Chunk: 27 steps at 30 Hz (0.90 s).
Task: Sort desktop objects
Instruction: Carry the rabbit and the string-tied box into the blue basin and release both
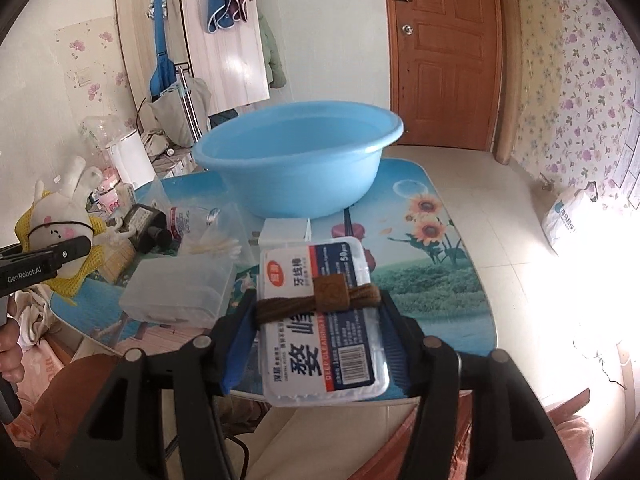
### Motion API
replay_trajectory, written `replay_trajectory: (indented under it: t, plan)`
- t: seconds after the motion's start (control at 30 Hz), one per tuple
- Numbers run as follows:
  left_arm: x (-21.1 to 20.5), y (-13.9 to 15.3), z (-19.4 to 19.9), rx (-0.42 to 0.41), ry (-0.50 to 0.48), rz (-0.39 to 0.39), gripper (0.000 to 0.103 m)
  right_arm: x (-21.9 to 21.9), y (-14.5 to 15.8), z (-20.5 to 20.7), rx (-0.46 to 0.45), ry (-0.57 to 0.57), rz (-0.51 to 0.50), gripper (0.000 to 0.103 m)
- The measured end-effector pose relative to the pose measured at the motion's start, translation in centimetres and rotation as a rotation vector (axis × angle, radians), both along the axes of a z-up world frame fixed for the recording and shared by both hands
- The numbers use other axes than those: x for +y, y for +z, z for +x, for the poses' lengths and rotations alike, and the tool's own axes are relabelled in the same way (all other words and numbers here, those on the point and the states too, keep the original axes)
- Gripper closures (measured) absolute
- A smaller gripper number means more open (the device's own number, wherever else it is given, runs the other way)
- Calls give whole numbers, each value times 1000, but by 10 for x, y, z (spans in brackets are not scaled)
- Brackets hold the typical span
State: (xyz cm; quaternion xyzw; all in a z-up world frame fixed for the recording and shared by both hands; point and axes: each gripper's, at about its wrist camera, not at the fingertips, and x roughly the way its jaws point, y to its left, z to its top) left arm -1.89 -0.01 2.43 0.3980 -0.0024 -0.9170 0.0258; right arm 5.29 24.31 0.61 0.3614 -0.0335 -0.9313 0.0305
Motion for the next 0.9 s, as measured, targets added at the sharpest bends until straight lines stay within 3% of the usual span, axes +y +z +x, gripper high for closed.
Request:
replay_trajectory:
  t: [0.13,0.5,0.9]
  plan:
    - [6,20,-8,34,-24,29,44,5,9,-7,13,49,-96,47]
    - [53,55,-57,122,-153,51,43,25,56,-55,112,86,-97,47]
    - [102,27,-131,47,-272,49,40,32,46,-128,102,63,-99,47]
